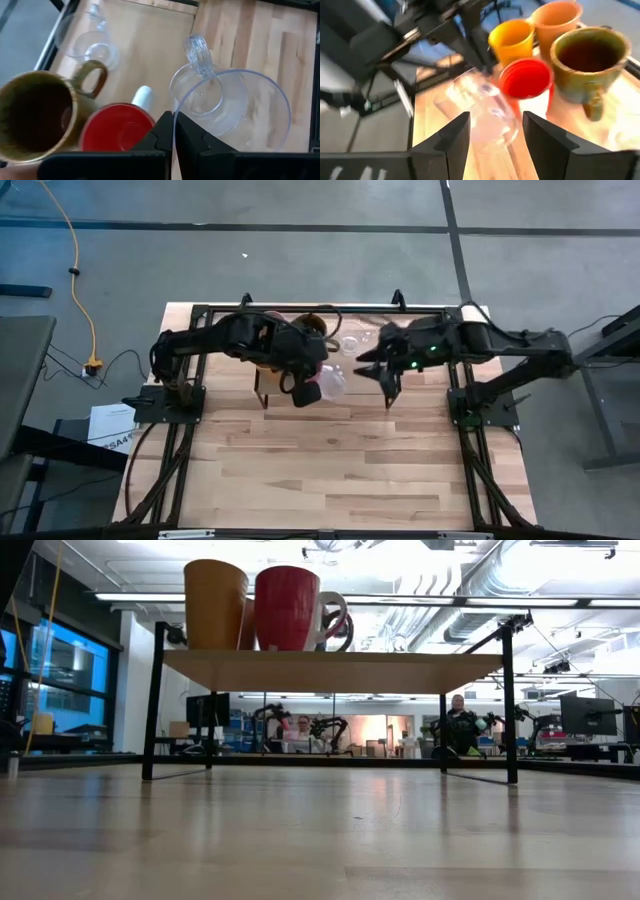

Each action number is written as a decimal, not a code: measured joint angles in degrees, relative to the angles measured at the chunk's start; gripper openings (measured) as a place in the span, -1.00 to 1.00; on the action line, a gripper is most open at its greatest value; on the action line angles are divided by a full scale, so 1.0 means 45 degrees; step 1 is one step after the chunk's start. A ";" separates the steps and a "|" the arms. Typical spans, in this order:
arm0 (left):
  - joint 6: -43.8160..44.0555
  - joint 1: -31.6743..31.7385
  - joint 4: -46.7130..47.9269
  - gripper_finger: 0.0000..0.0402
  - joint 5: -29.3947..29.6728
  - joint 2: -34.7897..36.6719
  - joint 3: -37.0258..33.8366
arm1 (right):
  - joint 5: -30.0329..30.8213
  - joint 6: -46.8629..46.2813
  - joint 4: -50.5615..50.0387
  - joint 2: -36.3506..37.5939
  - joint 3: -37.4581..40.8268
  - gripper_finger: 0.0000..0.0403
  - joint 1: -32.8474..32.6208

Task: Stack small to large cups/mugs on shelf
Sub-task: Put the transparent mug on the shelf

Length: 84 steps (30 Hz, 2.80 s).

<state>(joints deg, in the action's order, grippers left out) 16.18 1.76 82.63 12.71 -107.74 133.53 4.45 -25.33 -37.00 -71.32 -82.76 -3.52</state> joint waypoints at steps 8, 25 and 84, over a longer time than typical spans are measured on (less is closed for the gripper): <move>-0.1533 -0.0426 -0.0349 -1.00 -0.1030 0.0170 -0.0009 | 0.0463 0.2438 -0.1450 -0.1412 -0.2456 -0.14 -0.1062; -0.3539 -0.1059 -0.1375 -1.00 -0.0879 0.0183 -0.0010 | -0.2524 0.2493 -0.1757 -0.1871 -0.2675 -0.14 -0.1172; -0.1494 -0.1064 -0.3524 -0.17 -0.0951 0.3813 -0.0019 | -0.0413 0.1702 0.3453 0.3764 0.5597 -1.00 0.0054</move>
<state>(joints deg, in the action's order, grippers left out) 9.45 -3.03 66.77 8.43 -90.58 133.45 2.59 -17.67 -21.46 -54.38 -57.57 -3.28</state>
